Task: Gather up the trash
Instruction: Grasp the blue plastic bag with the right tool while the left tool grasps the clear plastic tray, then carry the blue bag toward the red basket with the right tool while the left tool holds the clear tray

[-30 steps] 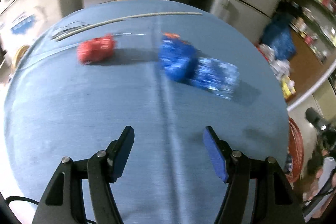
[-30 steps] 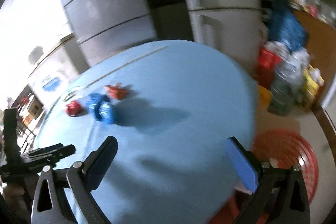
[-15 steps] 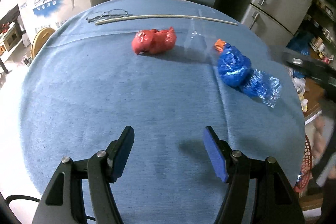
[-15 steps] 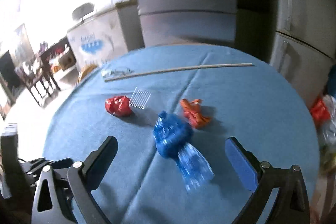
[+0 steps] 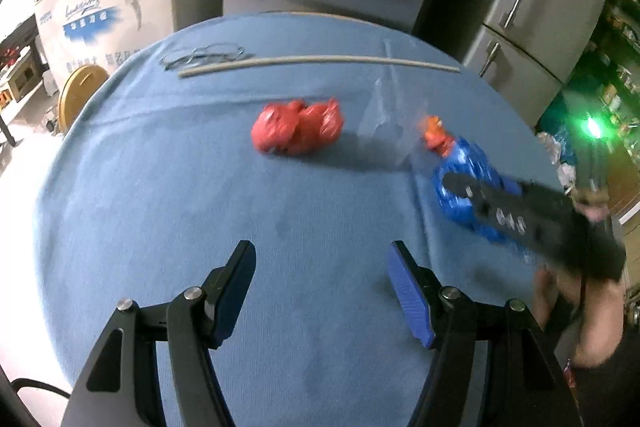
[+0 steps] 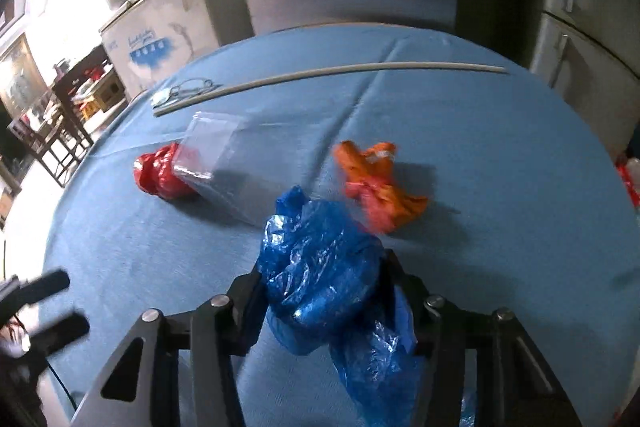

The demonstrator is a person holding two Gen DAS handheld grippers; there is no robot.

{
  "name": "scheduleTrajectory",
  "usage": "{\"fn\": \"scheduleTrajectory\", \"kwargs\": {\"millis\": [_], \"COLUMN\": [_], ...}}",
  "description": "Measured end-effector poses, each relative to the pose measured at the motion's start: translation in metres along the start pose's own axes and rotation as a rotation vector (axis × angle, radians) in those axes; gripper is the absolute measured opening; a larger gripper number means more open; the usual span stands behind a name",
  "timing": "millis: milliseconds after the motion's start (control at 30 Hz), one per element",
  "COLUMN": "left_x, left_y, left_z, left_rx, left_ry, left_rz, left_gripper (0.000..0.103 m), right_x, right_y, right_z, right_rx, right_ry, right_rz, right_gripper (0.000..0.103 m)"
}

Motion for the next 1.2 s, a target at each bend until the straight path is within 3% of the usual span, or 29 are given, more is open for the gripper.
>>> {"fn": "scheduleTrajectory", "kwargs": {"millis": [200,367,533,567,600,833,1200], "left_x": [0.023,0.053,0.087,0.091,0.094,0.048,0.009], "left_y": [0.037,0.067,0.086,0.086,0.084,0.048,-0.011], "left_z": [0.031,0.058,0.06,0.057,0.056,0.059,0.049], "left_rx": [0.038,0.079,0.094,0.086,0.086,0.133,0.136], "left_ry": [-0.023,-0.037,0.013,0.019,0.015,-0.007,0.065], "left_rz": [0.024,0.015,-0.023,-0.037,-0.055,-0.006,-0.02], "left_gripper": [0.075,0.075,0.074,0.049,0.044,0.044,0.044], "right_x": [-0.033,-0.055,-0.063,-0.064,-0.065,-0.075,-0.095], "right_y": [-0.028,-0.047,-0.053,-0.054,-0.056,-0.059,-0.087], "right_z": [0.046,0.061,0.057,0.058,0.058,0.05,0.032], "right_rx": [0.124,0.177,0.177,0.181,0.187,0.199,0.202], "right_ry": [0.006,0.012,0.021,0.024,0.027,0.054,0.071], "right_rz": [0.018,0.03,0.031,0.032,0.033,0.057,0.064], "right_gripper": [0.055,0.055,0.055,0.055,0.055,0.055,0.055]}}
Point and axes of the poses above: each gripper's, at about its wrist camera, not at the fingertips, and x roughly the way its jaws point, z to its right, y to its top, the point moved 9 cm from there along x, roughly the way its jaws point, and after that the axes turned 8 degrees about x, right-handed, at the moved point
